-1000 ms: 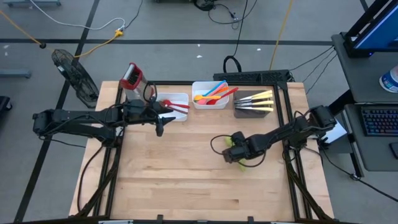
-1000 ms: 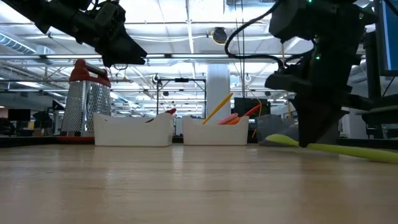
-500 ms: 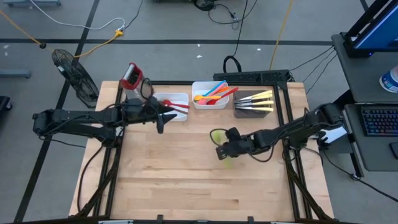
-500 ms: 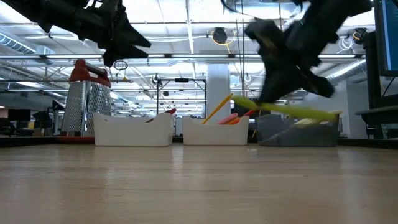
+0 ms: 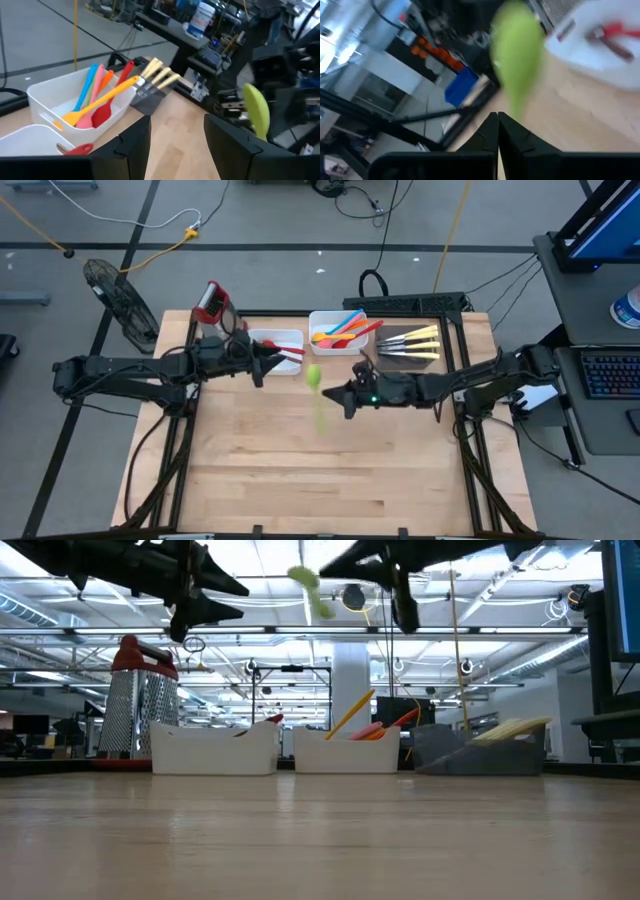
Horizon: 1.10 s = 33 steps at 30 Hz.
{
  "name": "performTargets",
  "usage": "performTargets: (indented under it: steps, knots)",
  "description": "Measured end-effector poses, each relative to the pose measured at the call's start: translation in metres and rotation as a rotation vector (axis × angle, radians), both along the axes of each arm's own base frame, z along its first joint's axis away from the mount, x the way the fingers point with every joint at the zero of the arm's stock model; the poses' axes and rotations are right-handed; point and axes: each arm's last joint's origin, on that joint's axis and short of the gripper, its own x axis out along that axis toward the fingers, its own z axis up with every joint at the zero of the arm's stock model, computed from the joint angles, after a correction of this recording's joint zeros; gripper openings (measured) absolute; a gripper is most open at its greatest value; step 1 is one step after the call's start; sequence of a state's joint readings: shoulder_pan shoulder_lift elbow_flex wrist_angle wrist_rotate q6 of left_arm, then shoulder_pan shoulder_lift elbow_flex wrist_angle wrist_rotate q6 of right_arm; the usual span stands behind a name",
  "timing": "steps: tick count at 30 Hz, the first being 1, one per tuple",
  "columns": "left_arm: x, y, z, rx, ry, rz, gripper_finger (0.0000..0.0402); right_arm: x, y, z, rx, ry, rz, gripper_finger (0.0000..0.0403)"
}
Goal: Pick & Place Kitchen Items
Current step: Put the green serving spoon into the left white bin
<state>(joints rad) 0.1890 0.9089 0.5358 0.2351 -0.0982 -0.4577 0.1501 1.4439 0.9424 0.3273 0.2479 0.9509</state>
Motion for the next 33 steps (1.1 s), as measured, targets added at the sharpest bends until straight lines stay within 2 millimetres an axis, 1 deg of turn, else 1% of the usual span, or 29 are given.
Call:
performTargets:
  steps: [3, 8, 10, 15, 20, 28, 30, 33]
  knots:
    - [0.000, 0.001, 0.000, -0.011, -0.008, 0.031, 0.0186, 0.003, -0.007, 0.008, -0.033, -0.081, 0.007, 0.0005]
    - [0.000, 0.001, 0.000, -0.016, -0.005, 0.045, 0.0186, 0.004, -0.018, 0.013, -0.062, -0.121, -0.005, 0.0004]
    - [0.001, 0.001, -0.003, -0.022, 0.013, 0.051, 0.0187, 0.004, -0.022, 0.010, -0.070, -0.094, -0.012, 0.0004]
    - [0.000, 0.001, -0.005, -0.044, 0.034, 0.044, 0.0186, 0.003, -0.021, 0.001, -0.111, 0.000, 0.005, 0.0003]
    - [0.000, 0.001, -0.006, -0.047, 0.046, 0.038, 0.0186, 0.003, -0.023, 0.001, -0.161, 0.015, 0.031, 0.0002]
    - [0.000, 0.001, -0.006, -0.027, 0.053, 0.034, 0.0186, 0.003, -0.032, -0.003, -0.282, 0.061, 0.036, 0.0000]
    - [0.000, 0.001, -0.006, -0.004, 0.061, 0.029, 0.0186, 0.005, -0.032, -0.006, -0.328, 0.070, 0.049, 0.0007]
    - [0.000, 0.000, -0.006, 0.023, 0.072, 0.009, 0.0186, 0.005, -0.031, -0.007, -0.370, 0.080, 0.065, 0.0029]
